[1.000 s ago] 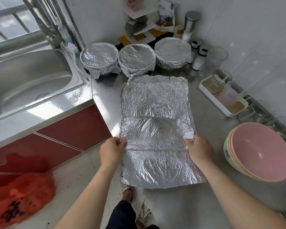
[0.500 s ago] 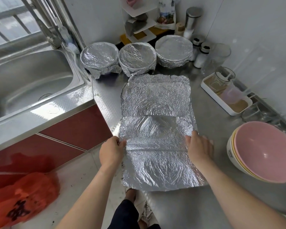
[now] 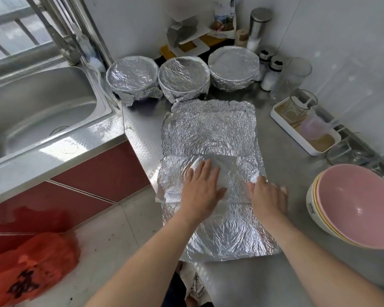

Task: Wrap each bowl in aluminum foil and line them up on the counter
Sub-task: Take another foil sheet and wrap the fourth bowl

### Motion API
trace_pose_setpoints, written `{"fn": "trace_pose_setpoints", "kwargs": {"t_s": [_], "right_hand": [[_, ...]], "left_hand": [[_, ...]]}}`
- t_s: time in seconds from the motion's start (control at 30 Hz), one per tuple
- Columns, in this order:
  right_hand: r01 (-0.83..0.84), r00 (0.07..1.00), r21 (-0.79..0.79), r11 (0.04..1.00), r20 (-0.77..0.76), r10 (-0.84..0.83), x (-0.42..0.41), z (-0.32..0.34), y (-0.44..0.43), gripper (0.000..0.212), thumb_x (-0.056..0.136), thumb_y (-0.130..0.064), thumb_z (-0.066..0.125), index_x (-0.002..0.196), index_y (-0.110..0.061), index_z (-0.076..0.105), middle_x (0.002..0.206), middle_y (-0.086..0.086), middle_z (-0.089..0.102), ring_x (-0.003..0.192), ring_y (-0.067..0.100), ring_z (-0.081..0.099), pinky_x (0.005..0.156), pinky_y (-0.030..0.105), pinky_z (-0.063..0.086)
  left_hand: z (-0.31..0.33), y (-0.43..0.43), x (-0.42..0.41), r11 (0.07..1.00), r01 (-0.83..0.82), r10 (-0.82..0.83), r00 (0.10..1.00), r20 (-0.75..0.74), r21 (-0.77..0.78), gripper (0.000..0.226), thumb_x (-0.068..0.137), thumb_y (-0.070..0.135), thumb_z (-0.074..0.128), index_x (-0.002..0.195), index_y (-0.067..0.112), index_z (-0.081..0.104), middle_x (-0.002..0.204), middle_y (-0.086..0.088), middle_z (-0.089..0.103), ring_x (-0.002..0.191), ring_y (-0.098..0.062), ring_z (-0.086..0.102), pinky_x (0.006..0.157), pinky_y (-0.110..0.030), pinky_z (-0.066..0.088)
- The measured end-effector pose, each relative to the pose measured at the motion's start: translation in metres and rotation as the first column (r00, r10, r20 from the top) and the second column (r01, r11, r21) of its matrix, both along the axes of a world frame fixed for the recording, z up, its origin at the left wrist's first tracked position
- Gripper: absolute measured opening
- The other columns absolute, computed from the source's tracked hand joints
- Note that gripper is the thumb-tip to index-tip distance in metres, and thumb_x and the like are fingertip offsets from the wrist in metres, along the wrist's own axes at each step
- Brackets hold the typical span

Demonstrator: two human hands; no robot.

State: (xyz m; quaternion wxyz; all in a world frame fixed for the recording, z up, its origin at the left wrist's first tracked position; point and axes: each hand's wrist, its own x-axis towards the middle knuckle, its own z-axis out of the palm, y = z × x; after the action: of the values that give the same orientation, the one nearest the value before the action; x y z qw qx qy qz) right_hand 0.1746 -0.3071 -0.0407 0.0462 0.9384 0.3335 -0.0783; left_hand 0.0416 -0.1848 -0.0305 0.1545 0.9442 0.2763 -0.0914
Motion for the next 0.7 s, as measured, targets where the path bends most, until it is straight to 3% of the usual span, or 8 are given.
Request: {"fn": "trace_pose_setpoints", "kwargs": {"t_s": [0.07,0.2,0.3,0.4,0.5,0.6,0.7], "right_hand": [[0.014,1.0,0.0,1.0,0.006,-0.014,0.0,-0.001,-0.001,0.039,0.102,-0.043,0.026,0.108,-0.013,0.051,0.095,0.003,0.069,0.09,0.023,0.062,0.078,0.036,0.035],[0.022,0.996,0.197,0.98,0.084,-0.039,-0.002,-0.002,-0.002,0.041,0.09,-0.043,0.054,0.116,-0.012,0.05,0.113,0.01,0.056,0.101,0.028,0.052,0.08,0.04,0.041],[-0.27,0.963,0.29,0.918,0.084,0.257,-0.029,-0.001,0.006,0.053,0.088,-0.033,0.058,0.134,-0.009,0.048,0.138,0.014,0.049,0.125,0.032,0.048,0.093,0.049,0.046],[-0.51,0.842,0.179,0.842,-0.099,0.531,-0.06,-0.019,0.0,0.055,0.102,-0.034,0.025,0.151,-0.009,0.022,0.159,0.008,0.02,0.147,0.022,0.014,0.118,0.045,0.022],[-0.49,0.834,0.133,0.862,-0.216,0.507,-0.054,-0.028,-0.01,0.063,0.102,-0.048,0.01,0.153,-0.014,0.0,0.161,-0.001,-0.004,0.148,0.012,-0.007,0.118,0.037,0.001],[-0.502,0.846,0.026,0.864,-0.192,0.498,-0.041,-0.025,-0.019,0.073,0.098,-0.061,0.012,0.153,-0.013,0.005,0.161,-0.001,-0.001,0.148,0.012,-0.005,0.116,0.036,-0.003],[-0.512,0.835,-0.002,0.859,-0.235,0.498,-0.033,-0.018,-0.026,0.075,0.096,-0.065,0.007,0.15,-0.017,-0.017,0.156,-0.003,-0.027,0.141,0.008,-0.03,0.114,0.035,-0.018]], "left_hand": [[-0.019,-0.002,0.001,0.999,0.027,-0.025,0.998,-0.058,0.027,0.072,0.097,0.061,0.007,0.152,0.021,-0.014,0.159,-0.008,-0.02,0.146,-0.029,-0.019,0.12,-0.052,-0.002],[-0.041,-0.003,-0.007,0.997,0.012,-0.008,0.998,-0.058,0.07,0.074,0.091,0.067,-0.006,0.147,0.023,-0.028,0.157,-0.007,-0.029,0.144,-0.028,-0.026,0.116,-0.053,-0.014],[-0.046,-0.004,-0.008,0.998,-0.008,0.011,0.998,-0.056,0.057,0.074,0.091,0.066,-0.01,0.148,0.022,-0.027,0.156,-0.006,-0.032,0.143,-0.026,-0.029,0.116,-0.052,-0.016],[-0.045,-0.006,-0.008,0.999,-0.012,0.015,0.998,-0.061,0.052,0.068,0.091,0.054,-0.014,0.148,0.02,-0.028,0.156,-0.007,-0.032,0.143,-0.027,-0.03,0.119,-0.056,-0.003],[-0.044,-0.004,-0.009,0.999,-0.011,0.013,0.999,-0.042,0.033,0.077,0.083,0.063,-0.027,0.147,0.02,-0.03,0.156,-0.006,-0.031,0.143,-0.027,-0.029,0.119,-0.054,-0.007],[-0.046,-0.002,-0.014,0.999,-0.001,0.001,1.0,-0.002,0.047,0.08,0.09,0.072,-0.004,0.146,0.022,-0.031,0.157,-0.005,-0.03,0.145,-0.024,-0.028,0.118,-0.05,-0.013],[-0.049,0.002,-0.024,0.999,-0.02,0.02,1.0,0.01,0.03,0.085,0.091,0.075,0.008,0.147,0.025,-0.031,0.157,-0.003,-0.031,0.144,-0.021,-0.029,0.118,-0.049,-0.013]]}}
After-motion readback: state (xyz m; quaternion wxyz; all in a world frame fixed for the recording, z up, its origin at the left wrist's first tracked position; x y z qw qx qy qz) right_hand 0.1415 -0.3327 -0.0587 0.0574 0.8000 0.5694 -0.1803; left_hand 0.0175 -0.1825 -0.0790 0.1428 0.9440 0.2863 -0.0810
